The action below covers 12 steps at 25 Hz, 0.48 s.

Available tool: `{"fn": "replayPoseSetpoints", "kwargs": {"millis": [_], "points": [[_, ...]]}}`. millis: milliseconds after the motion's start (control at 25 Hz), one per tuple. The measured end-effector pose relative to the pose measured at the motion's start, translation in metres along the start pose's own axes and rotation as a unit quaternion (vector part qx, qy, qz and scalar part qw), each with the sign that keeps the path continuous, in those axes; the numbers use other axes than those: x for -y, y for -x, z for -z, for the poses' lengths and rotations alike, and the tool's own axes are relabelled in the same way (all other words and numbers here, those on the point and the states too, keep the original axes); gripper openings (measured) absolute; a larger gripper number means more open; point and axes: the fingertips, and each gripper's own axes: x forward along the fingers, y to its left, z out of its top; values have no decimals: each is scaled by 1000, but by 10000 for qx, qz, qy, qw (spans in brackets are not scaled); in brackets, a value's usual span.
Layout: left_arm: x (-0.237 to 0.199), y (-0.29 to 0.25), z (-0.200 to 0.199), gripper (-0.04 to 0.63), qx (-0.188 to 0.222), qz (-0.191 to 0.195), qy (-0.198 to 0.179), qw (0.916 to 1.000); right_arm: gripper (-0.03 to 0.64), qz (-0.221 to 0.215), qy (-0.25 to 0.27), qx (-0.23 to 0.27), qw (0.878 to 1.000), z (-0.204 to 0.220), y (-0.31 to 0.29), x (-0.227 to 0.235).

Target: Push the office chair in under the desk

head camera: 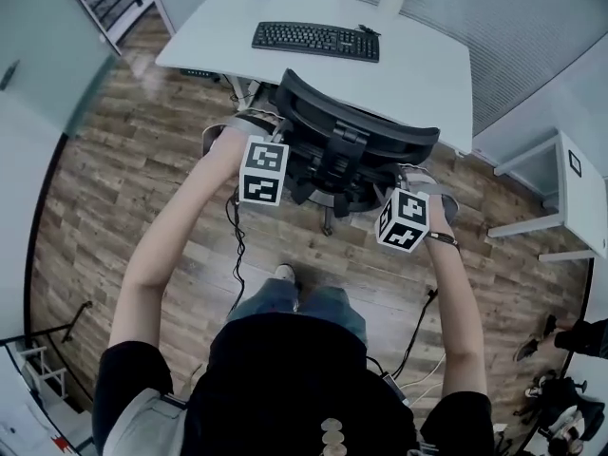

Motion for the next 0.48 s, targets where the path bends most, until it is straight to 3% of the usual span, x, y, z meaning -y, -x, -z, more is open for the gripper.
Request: {"fn": "replayPoseSetpoints", "kwargs": {"millis": [480], "points": [[-31, -19, 10, 147, 159, 36, -196, 9997, 95, -48, -277, -134, 9995, 2, -16, 26]]}}
